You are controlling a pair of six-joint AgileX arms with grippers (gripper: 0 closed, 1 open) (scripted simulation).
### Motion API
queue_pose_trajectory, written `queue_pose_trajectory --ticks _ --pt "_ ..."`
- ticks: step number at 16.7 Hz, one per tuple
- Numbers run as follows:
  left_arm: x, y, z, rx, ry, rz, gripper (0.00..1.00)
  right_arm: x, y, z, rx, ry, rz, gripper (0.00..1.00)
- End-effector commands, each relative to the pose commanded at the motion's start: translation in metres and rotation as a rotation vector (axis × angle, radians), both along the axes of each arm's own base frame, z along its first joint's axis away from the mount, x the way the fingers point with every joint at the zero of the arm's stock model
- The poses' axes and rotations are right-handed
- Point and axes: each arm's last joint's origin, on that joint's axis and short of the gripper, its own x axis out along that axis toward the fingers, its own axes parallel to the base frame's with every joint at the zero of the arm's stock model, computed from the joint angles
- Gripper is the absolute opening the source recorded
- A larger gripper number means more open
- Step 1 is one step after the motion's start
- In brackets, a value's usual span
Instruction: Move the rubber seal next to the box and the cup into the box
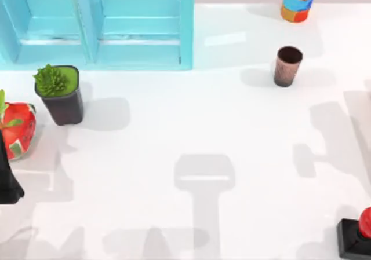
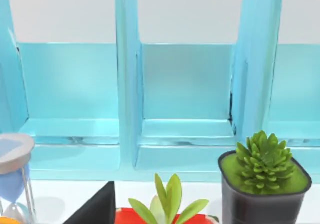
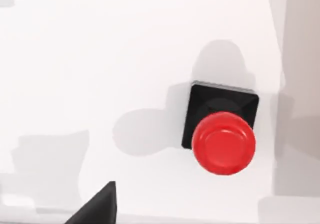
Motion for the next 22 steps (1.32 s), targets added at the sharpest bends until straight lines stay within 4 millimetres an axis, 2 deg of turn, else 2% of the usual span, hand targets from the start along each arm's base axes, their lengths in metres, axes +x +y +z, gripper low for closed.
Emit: queue_pose_trajectory --ticks 3,7,9,11,14,16,18,22 --pt "0.0 0.0 0.0 0.0 0.0 0.0 1.0 0.038 0.009 0.013 -0.015 0.01 -0.011 1.0" --pt "0.0 0.0 0.0 0.0 0.0 0.0 1.0 0.123 0.028 0.019 -0.041 0.016 -0.019 1.0" --pt "0.0 0.0 0.0 0.0 0.0 0.0 1.0 0.172 0.039 0.01 -0.055 0.014 -0.019 1.0" --pt "0.0 0.0 0.0 0.0 0.0 0.0 1.0 0.217 0.048 -0.01 -0.069 0.013 -0.017 1.0" --pt "0.0 0.0 0.0 0.0 0.0 0.0 1.0 0.267 0.057 -0.048 -0.092 0.012 -0.013 1.0" --pt "0.0 0.0 0.0 0.0 0.0 0.0 1.0 0.287 0.059 -0.069 -0.105 0.01 -0.011 1.0" --pt "0.0 0.0 0.0 0.0 0.0 0.0 1.0 0.298 0.06 -0.083 -0.114 0.009 -0.01 1.0" --pt "0.0 0.0 0.0 0.0 0.0 0.0 1.0 0.302 0.06 -0.089 -0.118 0.009 -0.01 1.0"
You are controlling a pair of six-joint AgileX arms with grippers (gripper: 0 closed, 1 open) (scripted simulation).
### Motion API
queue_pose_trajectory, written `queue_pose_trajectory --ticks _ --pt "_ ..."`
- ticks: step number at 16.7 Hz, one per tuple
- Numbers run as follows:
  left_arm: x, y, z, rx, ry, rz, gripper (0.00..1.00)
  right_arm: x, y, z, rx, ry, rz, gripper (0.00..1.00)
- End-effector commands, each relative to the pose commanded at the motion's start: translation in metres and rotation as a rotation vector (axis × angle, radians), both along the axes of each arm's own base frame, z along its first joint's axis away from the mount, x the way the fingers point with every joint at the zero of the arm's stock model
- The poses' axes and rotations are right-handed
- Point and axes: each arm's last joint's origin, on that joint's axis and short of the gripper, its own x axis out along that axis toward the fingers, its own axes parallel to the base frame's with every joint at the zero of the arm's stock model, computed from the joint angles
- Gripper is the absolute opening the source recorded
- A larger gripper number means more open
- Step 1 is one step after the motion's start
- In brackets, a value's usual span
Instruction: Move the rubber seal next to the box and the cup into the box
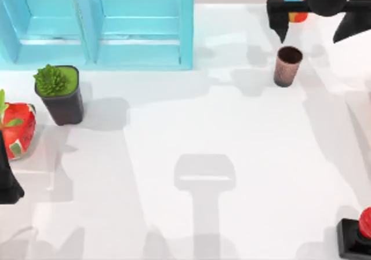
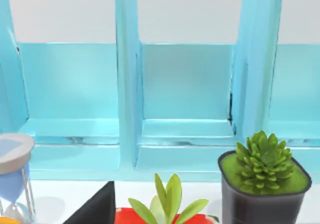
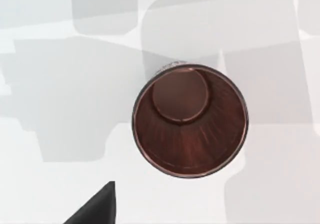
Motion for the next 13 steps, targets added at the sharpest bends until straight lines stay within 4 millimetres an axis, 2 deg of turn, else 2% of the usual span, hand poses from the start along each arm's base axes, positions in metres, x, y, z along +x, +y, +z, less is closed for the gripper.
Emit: queue_pose_trajectory --ticks 3,5,13 --pt "0.0 0.0 0.0 0.0 0.0 0.0 1.0 0.0 0.003 -0.002 0.001 0.004 0.005 1.0" --pt "0.0 0.0 0.0 0.0 0.0 0.0 1.0 0.002 0.002 -0.01 0.0 0.001 0.001 1.0" --pt "0.0 0.0 0.0 0.0 0.0 0.0 1.0 0.016 0.0 -0.076 0.0 -0.001 0.0 1.0"
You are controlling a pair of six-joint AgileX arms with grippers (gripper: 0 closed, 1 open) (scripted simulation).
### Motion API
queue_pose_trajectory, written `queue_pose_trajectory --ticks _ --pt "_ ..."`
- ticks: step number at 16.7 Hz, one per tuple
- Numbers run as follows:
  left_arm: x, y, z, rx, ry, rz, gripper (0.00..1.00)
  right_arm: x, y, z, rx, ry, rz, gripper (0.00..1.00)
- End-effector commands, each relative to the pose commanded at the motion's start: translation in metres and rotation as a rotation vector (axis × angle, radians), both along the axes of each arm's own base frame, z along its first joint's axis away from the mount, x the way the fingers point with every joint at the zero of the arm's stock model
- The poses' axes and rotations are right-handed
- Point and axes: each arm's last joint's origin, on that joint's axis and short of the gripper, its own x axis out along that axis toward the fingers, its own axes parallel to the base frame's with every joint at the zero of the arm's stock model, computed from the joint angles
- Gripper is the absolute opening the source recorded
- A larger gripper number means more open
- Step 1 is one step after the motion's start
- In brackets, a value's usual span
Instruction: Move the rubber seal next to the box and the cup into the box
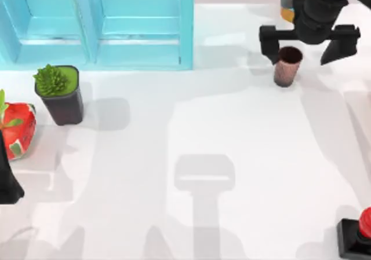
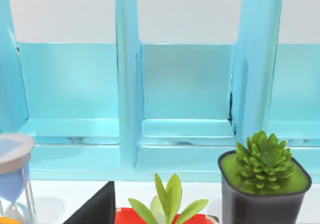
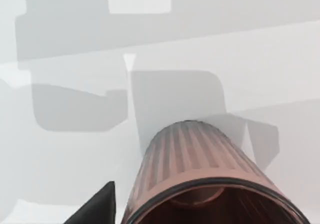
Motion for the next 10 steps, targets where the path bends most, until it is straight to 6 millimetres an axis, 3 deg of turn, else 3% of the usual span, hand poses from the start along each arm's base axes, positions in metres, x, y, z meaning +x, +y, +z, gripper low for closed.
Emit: queue_pose_trajectory --ticks 4,10 --pt "0.0 0.0 0.0 0.0 0.0 0.0 1.0 0.0002 -0.0001 -0.0025 0.0 0.001 0.0 1.0" --pt "0.0 0.0 0.0 0.0 0.0 0.0 1.0 0.0002 -0.0001 -0.0025 0.0 0.001 0.0 0.55"
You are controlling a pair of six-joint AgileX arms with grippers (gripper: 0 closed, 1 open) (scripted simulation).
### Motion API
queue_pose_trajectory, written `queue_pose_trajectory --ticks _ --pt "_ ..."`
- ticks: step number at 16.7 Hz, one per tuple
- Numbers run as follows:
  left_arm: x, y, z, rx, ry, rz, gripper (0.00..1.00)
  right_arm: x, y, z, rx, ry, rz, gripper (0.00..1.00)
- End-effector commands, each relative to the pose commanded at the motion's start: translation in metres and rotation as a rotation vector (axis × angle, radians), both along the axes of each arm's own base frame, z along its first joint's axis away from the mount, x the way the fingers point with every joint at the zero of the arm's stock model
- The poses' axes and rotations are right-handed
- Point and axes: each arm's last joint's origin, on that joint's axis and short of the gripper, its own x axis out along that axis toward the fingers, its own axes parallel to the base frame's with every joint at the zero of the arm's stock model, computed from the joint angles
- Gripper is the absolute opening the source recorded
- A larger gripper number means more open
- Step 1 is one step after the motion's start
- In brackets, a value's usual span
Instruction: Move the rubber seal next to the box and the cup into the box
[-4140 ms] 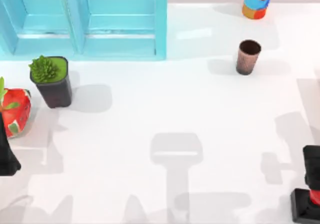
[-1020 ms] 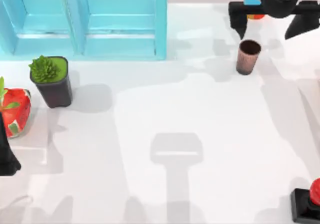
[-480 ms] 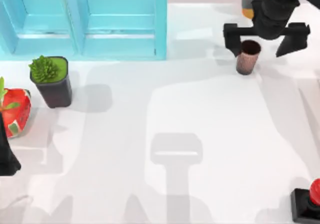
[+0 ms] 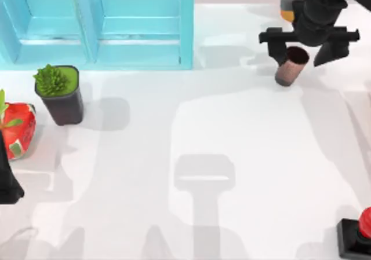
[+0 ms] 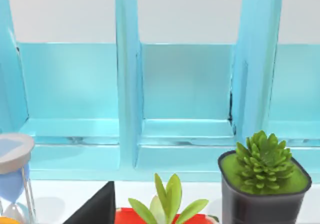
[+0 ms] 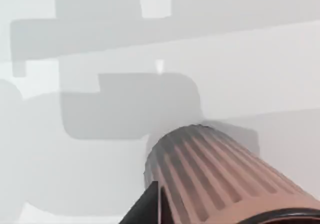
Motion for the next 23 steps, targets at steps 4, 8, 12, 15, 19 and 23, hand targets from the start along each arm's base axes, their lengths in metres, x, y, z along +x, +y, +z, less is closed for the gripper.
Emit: queue_pose_trajectory --ticks 4,8,12,15,19,23 --pt "0.0 0.0 0.0 0.0 0.0 0.0 1.0 0.0 0.0 0.0 0.0 0.0 0.0 0.25" --pt "0.0 0.0 0.0 0.0 0.0 0.0 1.0 0.0 0.0 0.0 0.0 0.0 0.0 0.0" --pt "0.0 0.0 0.0 0.0 0.0 0.0 1.0 0.0 0.0 0.0 0.0 0.0 0.0 0.0" --pt "0.0 0.0 0.0 0.0 0.0 0.0 1.0 0.0 0.0 0.0 0.0 0.0 0.0 0.0" --pt "0.0 0.0 0.0 0.0 0.0 0.0 1.0 0.002 -0.005 0.007 0.001 0.001 -0.001 0.0" --pt "0.0 0.0 0.0 0.0 0.0 0.0 1.0 0.009 -0.032 0.039 0.0 -0.009 0.002 0.0"
